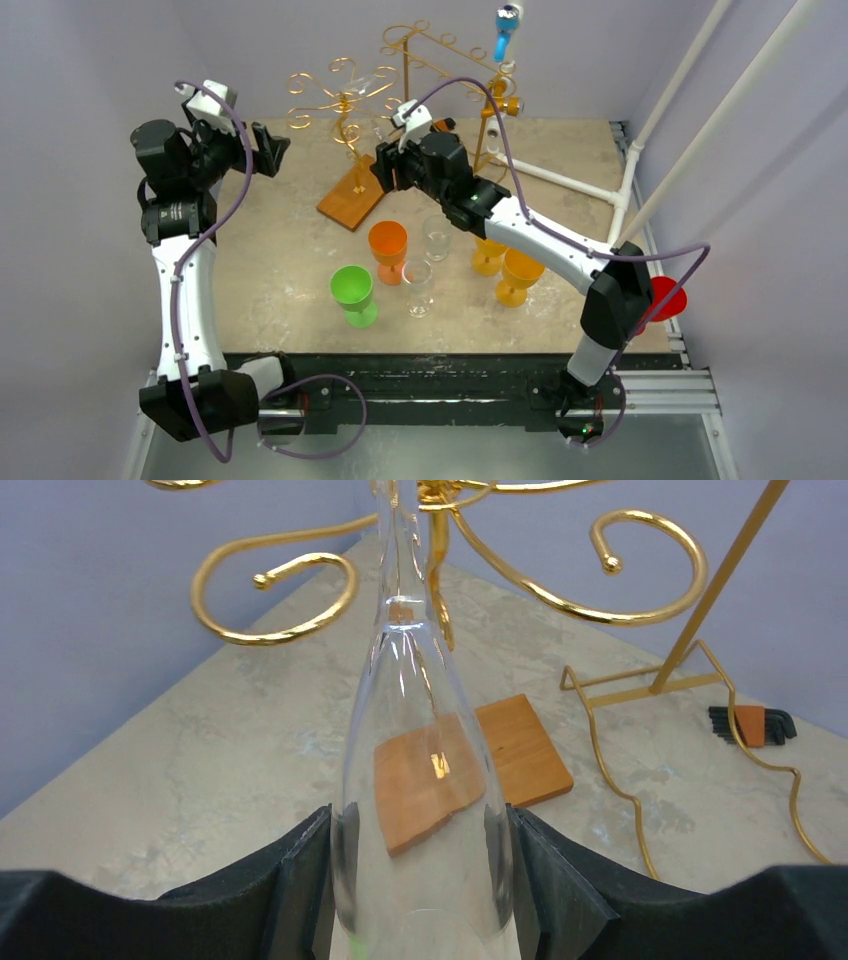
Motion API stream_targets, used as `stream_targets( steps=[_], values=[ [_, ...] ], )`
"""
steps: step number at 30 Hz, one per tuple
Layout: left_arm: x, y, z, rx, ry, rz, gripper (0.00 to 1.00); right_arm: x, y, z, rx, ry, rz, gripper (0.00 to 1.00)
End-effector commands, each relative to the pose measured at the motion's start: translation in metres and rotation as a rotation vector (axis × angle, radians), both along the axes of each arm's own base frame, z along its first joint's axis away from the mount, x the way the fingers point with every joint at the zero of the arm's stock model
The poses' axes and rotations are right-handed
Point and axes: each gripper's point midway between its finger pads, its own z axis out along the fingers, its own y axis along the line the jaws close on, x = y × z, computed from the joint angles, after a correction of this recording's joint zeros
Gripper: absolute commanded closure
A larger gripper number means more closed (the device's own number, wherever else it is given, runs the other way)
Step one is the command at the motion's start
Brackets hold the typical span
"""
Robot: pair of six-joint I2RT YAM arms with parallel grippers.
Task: Place the wine glass upside down on the wine glass rack
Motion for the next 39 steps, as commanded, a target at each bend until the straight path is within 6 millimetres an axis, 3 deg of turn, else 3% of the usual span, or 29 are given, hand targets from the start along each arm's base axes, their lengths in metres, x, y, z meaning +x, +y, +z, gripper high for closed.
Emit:
stream_targets(
  steps=[1, 10, 22, 27, 39],
  values=[
    [0.003, 0.001, 0.000, -0.052, -0.004, 0.029, 0.00, 0.016, 0.001, 0.029, 0.091, -0.089, 0.000, 1.00],
    [0.015, 0.003, -0.014, -0.039, 0.031, 0.050, 0.00, 0.023, 0.023, 0.003, 0.055, -0.092, 0.082, 1.00],
    [0.017, 0.007, -0.007, 0.002, 0.012, 0.063, 0.00, 0.024, 0.047, -0.023, 0.060, -0.078, 0.175, 1.00],
    [0.012, 0.001, -0.004, 0.003, 0.002, 0.035, 0.00, 0.022, 0.051, -0.022, 0.060, -0.097, 0.202, 1.00],
    [0.016, 0.010, -0.002, 0.010, 0.000, 0.087, 0.00, 0.000, 0.048, -0.019, 0.108, -0.210, 0.290, 1.00]
  ],
)
